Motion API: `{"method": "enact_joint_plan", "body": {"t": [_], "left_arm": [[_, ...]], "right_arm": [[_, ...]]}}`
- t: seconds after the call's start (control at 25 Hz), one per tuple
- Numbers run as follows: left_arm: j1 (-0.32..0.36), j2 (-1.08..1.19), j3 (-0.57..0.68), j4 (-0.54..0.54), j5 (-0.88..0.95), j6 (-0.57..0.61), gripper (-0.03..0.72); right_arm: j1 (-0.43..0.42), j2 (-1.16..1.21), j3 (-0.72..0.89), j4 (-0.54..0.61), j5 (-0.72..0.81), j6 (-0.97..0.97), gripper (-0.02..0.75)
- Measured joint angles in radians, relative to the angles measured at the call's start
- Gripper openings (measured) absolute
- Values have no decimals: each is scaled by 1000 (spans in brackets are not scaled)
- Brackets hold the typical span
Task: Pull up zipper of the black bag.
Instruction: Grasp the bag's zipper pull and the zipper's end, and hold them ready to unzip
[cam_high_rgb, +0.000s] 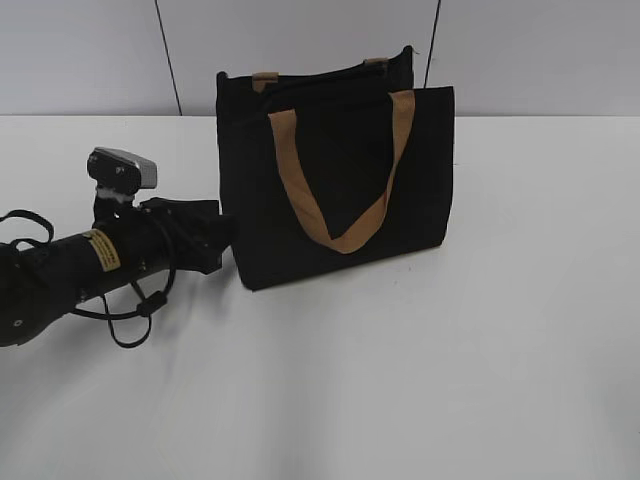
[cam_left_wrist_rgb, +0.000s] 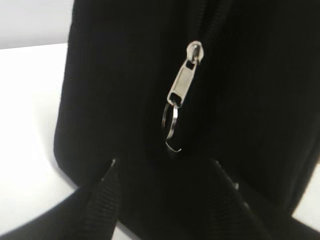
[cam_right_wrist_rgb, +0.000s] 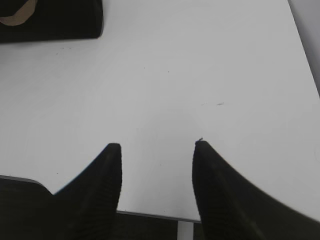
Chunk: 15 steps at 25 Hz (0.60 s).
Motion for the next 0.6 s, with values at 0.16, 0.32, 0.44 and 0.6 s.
{"method": "enact_joint_plan", "body": {"t": [0.16,0.32,0.44,0.6], "left_arm": [[0,30,-24,12,3,-8,414],[-4,47,-51,16,2,-10,413],[-11,69,-82,16,2,-24,404],[-12,103,-128,37,2,-48,382]], "right_arm": [[0,0,0,0,0,1,358],[0,0,0,0,0,1,358],[0,0,0,0,0,1,358],[0,0,0,0,0,2,358]]}}
